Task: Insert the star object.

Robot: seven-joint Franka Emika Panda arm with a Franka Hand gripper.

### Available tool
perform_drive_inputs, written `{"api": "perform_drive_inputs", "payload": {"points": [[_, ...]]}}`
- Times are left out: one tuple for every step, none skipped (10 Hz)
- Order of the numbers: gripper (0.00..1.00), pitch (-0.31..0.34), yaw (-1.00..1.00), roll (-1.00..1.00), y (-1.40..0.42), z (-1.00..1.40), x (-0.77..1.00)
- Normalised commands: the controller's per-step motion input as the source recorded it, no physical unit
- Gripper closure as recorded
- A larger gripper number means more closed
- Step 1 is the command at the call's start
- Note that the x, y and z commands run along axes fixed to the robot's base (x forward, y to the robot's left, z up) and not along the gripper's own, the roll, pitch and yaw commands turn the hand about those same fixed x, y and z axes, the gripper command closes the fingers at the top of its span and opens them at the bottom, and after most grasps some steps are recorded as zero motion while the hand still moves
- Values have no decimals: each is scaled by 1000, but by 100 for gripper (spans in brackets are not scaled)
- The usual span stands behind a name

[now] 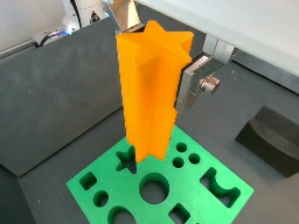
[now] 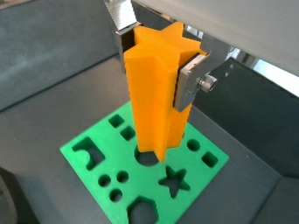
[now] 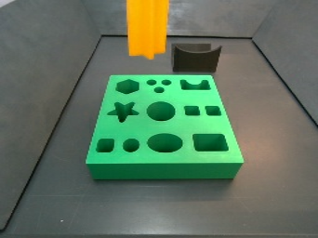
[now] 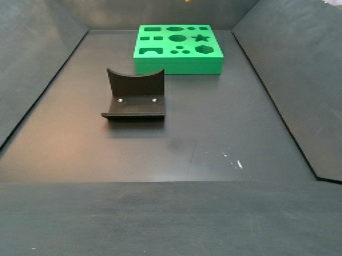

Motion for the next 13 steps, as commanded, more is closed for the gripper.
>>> {"api": "perform_drive_inputs", "payload": {"points": [[100, -89, 106, 53, 80, -994, -154], [100, -53, 129, 54, 74, -783, -109], [100, -17, 120, 47, 9, -746, -29], [100, -107, 77, 0, 0, -731, -266], [100, -99, 94, 69, 0, -711, -243], [100, -80, 43, 264, -149, -674, -263], [100, -27, 29, 360, -197, -657, -260], [100, 0, 0, 354, -223, -580, -263], [100, 0, 0, 317, -280, -414, -183], [100, 0, 0, 239, -277, -297, -111], [100, 0, 0, 90, -231, -209, -80], [100, -7, 0, 34, -229, -166, -77], [100, 0, -74, 19, -243, -120, -80]]}}
